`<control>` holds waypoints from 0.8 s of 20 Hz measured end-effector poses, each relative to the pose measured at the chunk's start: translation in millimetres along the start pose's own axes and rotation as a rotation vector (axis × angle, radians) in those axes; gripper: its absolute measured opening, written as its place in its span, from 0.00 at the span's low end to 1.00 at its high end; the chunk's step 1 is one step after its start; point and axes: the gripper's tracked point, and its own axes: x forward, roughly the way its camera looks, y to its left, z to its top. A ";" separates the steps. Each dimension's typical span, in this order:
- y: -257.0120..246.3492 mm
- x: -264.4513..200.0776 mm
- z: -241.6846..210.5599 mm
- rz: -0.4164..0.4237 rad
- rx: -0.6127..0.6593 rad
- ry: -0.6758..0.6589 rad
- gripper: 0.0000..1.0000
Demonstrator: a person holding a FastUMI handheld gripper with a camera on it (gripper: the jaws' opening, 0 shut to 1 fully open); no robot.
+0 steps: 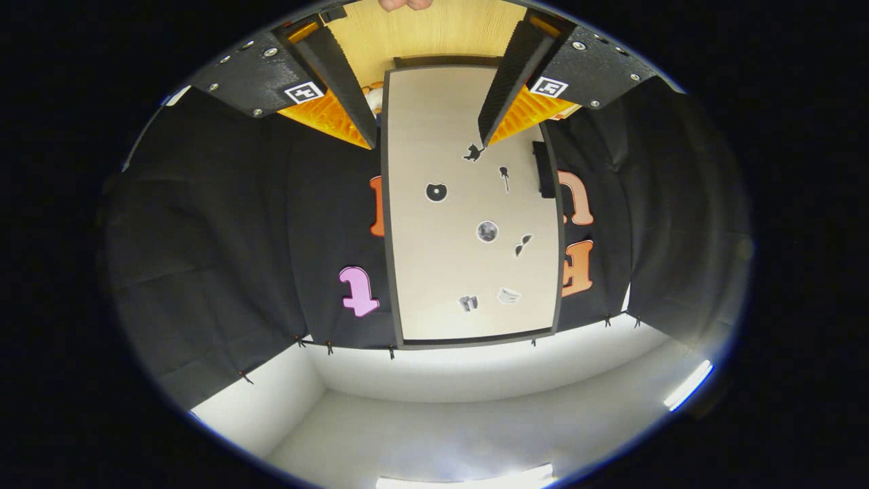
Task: Open the shoe cabinet door, grab the shoes and put them into the shoe cabinet, then close the shoe cabinet door.
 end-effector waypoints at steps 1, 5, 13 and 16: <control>6.0 -1.6 1.9 -0.009 -0.006 0.005 0.95; 31.4 -3.1 15.2 0.014 0.015 -0.008 0.95; 35.0 2.7 23.1 -0.001 0.019 -0.020 0.95; 35.4 3.0 22.9 -0.007 0.023 -0.022 0.95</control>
